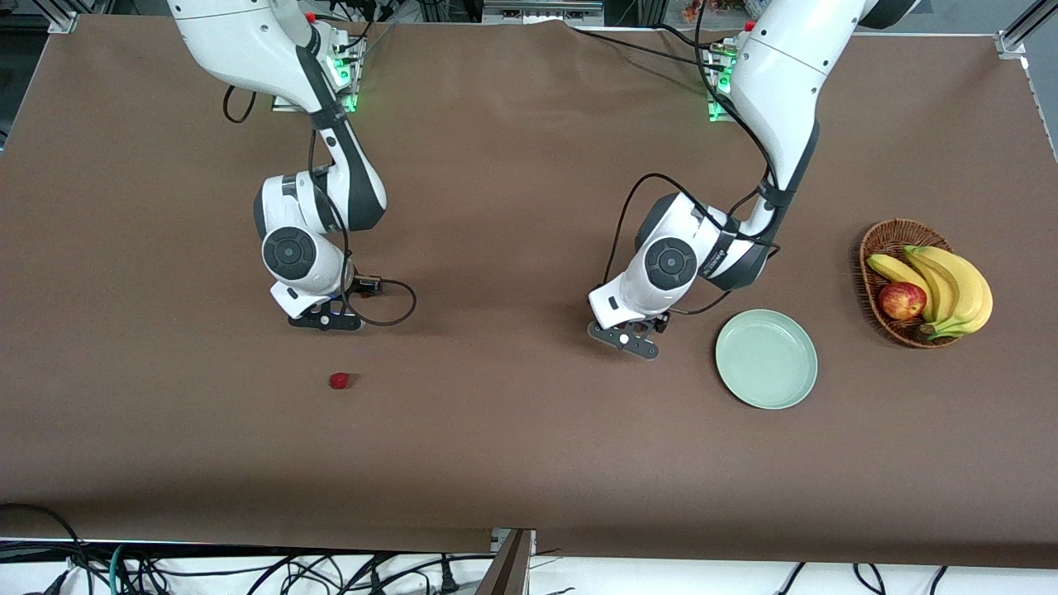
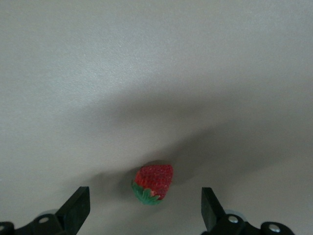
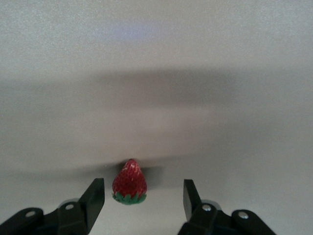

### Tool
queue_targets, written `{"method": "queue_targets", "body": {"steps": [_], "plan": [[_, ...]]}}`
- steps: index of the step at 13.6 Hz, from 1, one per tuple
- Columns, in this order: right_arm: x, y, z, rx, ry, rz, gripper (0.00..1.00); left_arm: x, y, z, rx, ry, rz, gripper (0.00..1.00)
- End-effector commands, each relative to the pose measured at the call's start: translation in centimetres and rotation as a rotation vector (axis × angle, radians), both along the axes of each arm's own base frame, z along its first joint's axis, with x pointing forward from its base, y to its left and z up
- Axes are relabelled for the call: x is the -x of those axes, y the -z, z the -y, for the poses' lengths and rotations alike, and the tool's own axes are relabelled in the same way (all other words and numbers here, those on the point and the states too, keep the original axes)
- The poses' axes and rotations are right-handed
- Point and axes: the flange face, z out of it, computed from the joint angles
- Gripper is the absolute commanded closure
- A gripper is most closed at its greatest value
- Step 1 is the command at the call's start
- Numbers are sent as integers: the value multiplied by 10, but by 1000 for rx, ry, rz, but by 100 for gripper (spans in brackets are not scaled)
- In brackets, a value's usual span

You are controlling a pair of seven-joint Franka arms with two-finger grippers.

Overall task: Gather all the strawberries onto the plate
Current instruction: 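Grasp the mid-table strawberry with the left gripper while the right gripper grasps another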

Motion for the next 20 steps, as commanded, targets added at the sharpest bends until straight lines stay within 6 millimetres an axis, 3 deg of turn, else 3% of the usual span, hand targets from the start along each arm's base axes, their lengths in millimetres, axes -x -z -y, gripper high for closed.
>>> {"method": "queue_targets", "body": {"steps": [1, 2, 3, 6, 8, 12, 15, 18, 20], "plan": [[5, 6, 0, -14, -3, 8, 29, -1, 3, 3, -28, 11, 43, 0], [6, 8, 0, -26, 12, 3, 31, 0, 6, 3, -28, 9, 43, 1], [7, 9, -1, -36, 23, -1, 32, 0, 7, 3, -29, 10, 44, 9], [7, 9, -3, -38, 24, -1, 37, 2, 7, 9, -38, 33, 52, 52], [9, 11, -3, -37, 23, -6, 43, 2, 7, 9, -44, 39, 56, 65], [10, 13, -2, -35, 23, -8, 55, 4, 5, 9, -52, 47, 47, 79], [10, 13, -3, -40, 27, -9, 71, 2, -22, -1, -149, 110, 30, 79], [8, 10, -6, -45, 26, -5, 80, 6, -46, -24, -301, 247, -33, 79], [7, 4, -13, -54, 12, 2, 80, -4, -66, -53, -337, 354, -63, 79]]}}
